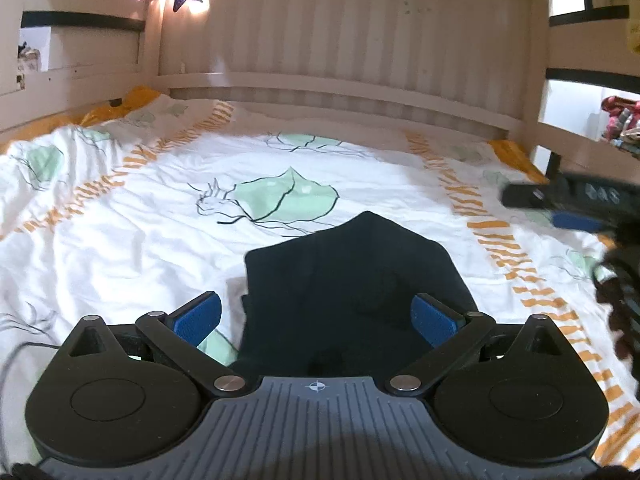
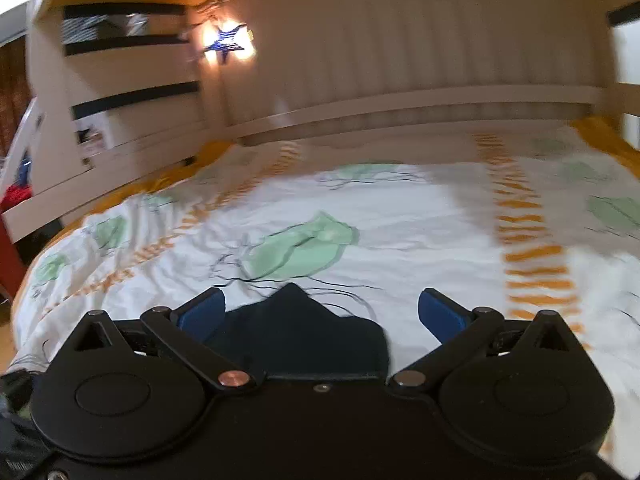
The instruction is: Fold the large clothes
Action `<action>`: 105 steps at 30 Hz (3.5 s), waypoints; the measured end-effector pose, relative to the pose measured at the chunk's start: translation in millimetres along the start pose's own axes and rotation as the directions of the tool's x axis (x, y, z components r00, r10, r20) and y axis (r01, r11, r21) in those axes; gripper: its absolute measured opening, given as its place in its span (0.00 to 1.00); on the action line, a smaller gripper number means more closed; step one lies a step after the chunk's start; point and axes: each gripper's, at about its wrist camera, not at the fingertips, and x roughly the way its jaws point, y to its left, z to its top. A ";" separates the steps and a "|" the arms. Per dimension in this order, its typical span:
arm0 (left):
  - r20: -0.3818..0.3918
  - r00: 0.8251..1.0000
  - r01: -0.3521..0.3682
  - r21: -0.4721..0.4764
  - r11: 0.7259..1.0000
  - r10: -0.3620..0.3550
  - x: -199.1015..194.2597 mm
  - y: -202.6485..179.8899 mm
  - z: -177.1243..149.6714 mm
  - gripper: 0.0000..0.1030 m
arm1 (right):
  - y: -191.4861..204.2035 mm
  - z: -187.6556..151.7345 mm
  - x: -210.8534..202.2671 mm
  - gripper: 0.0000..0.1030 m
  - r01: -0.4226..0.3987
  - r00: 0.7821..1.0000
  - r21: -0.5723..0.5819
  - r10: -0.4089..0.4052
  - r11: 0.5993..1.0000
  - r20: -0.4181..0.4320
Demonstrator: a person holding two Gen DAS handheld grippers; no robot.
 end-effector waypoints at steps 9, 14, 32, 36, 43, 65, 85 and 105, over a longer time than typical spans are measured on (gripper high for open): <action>-0.152 0.987 -0.059 0.002 0.998 0.059 -17.0 -7.1 3.9 1.00 | 2.8 -24.3 -47.8 0.99 0.035 0.997 0.086 -0.028 0.996 -0.073; -0.211 0.971 -0.114 -0.008 0.993 0.110 -21.8 -8.0 -1.7 1.00 | 13.2 -43.4 -71.3 0.99 0.057 0.993 0.060 -0.051 0.997 -0.108; -0.275 0.947 -0.157 0.053 0.986 0.165 -38.2 -19.9 -18.9 0.99 | 32.4 -75.6 -109.1 0.99 0.131 0.978 0.012 -0.127 0.991 -0.166; -0.279 0.945 -0.161 0.052 0.986 0.169 -39.1 -19.8 -19.5 0.99 | 35.8 -80.3 -108.1 0.99 0.105 0.975 0.018 -0.099 0.994 -0.197; -0.288 0.941 -0.173 0.048 0.984 0.180 -41.5 -16.8 -23.2 0.99 | 41.6 -83.4 -107.4 0.99 0.080 0.974 0.016 -0.075 0.997 -0.214; -0.340 0.926 -0.159 0.050 0.986 0.167 -37.4 -12.6 -27.3 0.99 | 40.1 -84.1 -97.7 0.99 0.061 0.961 0.054 -0.044 0.997 -0.273; -0.370 0.916 -0.155 0.039 0.987 0.159 -34.6 -11.8 -30.4 0.99 | 39.9 -87.8 -91.9 0.99 0.049 0.948 0.087 -0.019 0.995 -0.317; -0.386 0.908 -0.156 0.043 0.987 0.160 -29.5 -9.1 -33.2 0.99 | 38.0 -91.5 -85.7 0.99 0.048 0.939 0.106 -0.009 0.993 -0.344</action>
